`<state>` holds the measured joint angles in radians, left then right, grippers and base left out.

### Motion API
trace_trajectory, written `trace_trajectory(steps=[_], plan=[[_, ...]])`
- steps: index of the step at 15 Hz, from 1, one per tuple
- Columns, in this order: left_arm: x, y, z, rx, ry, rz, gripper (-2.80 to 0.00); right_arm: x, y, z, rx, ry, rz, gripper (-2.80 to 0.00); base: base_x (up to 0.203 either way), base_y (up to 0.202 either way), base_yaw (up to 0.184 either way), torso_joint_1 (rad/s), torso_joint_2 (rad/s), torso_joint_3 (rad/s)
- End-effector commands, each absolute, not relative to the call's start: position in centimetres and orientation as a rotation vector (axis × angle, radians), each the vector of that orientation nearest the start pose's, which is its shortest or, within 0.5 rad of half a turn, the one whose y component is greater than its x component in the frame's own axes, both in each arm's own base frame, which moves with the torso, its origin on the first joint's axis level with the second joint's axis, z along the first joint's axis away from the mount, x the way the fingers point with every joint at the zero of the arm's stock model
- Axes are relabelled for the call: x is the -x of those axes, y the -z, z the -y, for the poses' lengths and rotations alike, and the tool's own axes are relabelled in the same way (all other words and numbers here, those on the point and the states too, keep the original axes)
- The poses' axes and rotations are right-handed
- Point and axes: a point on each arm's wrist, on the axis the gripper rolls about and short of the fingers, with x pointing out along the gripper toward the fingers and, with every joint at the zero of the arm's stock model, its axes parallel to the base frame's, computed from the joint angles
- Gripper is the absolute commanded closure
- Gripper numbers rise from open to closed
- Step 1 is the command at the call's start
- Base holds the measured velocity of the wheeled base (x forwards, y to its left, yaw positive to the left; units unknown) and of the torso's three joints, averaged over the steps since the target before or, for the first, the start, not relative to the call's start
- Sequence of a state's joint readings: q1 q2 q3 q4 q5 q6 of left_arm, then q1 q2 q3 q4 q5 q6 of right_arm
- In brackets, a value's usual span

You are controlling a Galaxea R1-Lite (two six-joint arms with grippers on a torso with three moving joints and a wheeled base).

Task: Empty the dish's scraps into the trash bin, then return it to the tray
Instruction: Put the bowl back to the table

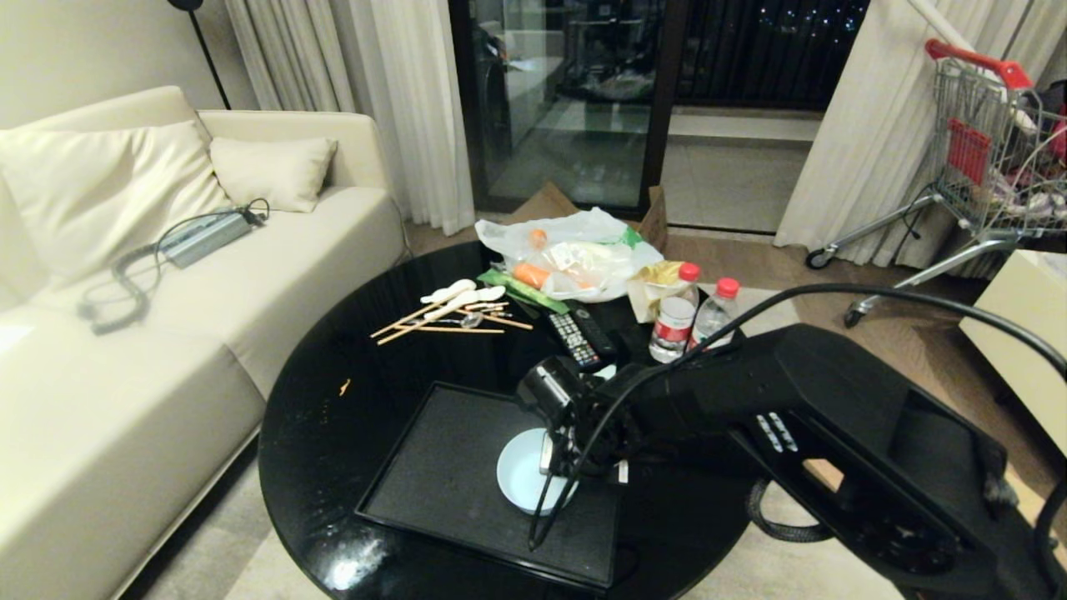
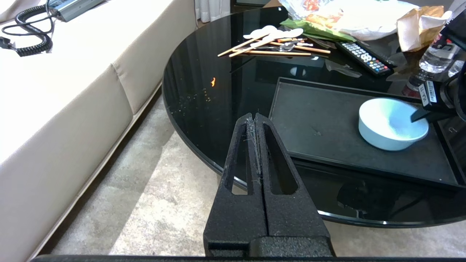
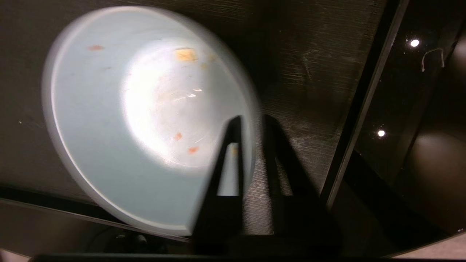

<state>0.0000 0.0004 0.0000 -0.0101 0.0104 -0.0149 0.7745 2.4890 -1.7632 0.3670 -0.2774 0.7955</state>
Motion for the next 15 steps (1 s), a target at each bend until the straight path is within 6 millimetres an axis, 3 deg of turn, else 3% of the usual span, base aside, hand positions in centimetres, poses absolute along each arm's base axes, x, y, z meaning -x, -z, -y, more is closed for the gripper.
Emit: trace_trajectory(steps=[1,5,8,11,15], plan=[[2.3,-7.7,0.0,0.015,-0.011,0.011,0.0,-33.6,-3.1,-32.2,-0.16,-0.037,-1.043,-2.8,0.0,0.0,0.0,0.0,0.0,0.0],[2.3,-7.7,0.0,0.015,-0.011,0.011,0.0,-33.7,-4.4,-31.9,-0.162,-0.016,-0.995,-2.8,0.0,0.0,0.0,0.0,0.0,0.0],[2.3,-7.7,0.0,0.015,-0.011,0.011,0.0,-33.4,-6.8,-31.6,-0.172,-0.002,-0.933,-2.8,0.0,0.0,0.0,0.0,0.0,0.0],[2.3,-7.7,0.0,0.015,-0.011,0.012,0.0,-32.6,-11.3,-30.8,-0.208,-0.021,-0.857,-2.8,0.0,0.0,0.0,0.0,0.0,0.0],[2.3,-7.7,0.0,0.015,-0.011,0.011,0.0,-29.4,-17.0,-28.5,-0.176,-0.054,-0.773,-2.8,0.0,0.0,0.0,0.0,0.0,0.0]])
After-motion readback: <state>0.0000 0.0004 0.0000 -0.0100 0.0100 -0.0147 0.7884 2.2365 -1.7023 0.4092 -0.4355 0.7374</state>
